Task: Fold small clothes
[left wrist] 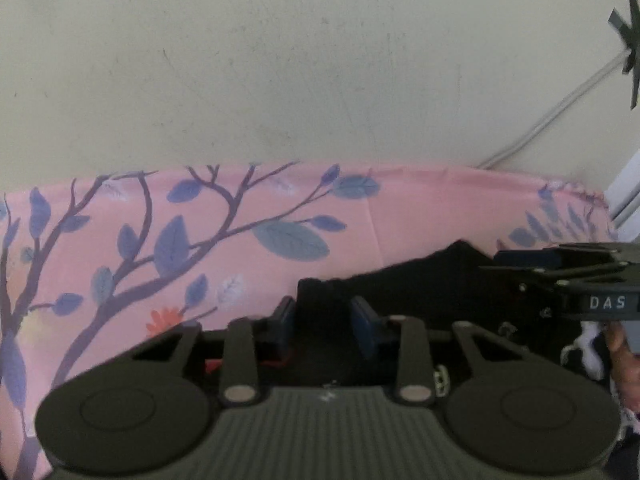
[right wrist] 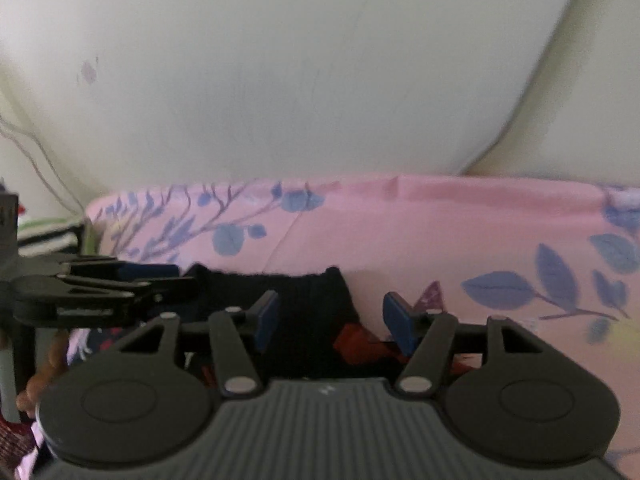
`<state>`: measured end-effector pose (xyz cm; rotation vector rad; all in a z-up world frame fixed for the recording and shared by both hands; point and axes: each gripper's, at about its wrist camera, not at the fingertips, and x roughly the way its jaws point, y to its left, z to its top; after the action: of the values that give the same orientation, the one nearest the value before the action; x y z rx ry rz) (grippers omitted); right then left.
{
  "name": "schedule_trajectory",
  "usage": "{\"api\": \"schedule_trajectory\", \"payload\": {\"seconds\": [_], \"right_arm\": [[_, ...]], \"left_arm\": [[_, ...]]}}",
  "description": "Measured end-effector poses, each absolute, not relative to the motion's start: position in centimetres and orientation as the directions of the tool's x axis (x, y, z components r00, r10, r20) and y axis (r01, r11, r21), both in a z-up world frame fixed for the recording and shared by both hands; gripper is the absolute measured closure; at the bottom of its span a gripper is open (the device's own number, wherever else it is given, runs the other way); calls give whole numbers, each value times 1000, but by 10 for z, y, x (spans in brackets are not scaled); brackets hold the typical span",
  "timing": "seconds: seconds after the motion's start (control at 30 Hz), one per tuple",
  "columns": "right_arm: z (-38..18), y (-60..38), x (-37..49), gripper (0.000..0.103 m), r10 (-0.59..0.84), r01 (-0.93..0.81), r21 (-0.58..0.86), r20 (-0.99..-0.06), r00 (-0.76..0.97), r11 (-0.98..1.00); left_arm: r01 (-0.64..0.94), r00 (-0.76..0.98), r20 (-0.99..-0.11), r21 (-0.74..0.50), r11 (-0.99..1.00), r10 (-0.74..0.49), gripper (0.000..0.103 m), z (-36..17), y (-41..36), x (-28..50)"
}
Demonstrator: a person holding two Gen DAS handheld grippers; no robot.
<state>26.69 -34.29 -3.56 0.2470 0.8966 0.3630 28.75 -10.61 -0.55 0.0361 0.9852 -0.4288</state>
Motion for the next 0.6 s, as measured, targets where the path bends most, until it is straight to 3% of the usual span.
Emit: {"api": "schedule_trajectory", "payload": {"seconds": [0.03, 0.1, 0.13, 0.33, 0.6], "right_arm": [[-36, -340, 264, 61, 399, -222, 334, -706, 585, 916], [-34, -334, 261, 89, 385, -242, 300, -707, 593, 923], [-31, -333, 257, 93, 375, -239, 289, -701, 607, 927], [14, -338, 204, 95, 396, -274, 288, -605, 691, 918], [60, -328, 45, 95, 436, -371, 229, -438, 786, 900]], "left_arm": [[382, 488, -806, -147, 912, -334, 75, -7, -107, 285], [384, 500, -801, -137, 913, -330, 91, -6, -107, 282], [378, 502, -799, -143, 915, -332, 92, -3, -105, 281], [401, 567, -708, -210, 892, -422, 93, 45, -94, 237], [495, 626, -551, -265, 828, -551, 93, 87, -60, 98]]}}
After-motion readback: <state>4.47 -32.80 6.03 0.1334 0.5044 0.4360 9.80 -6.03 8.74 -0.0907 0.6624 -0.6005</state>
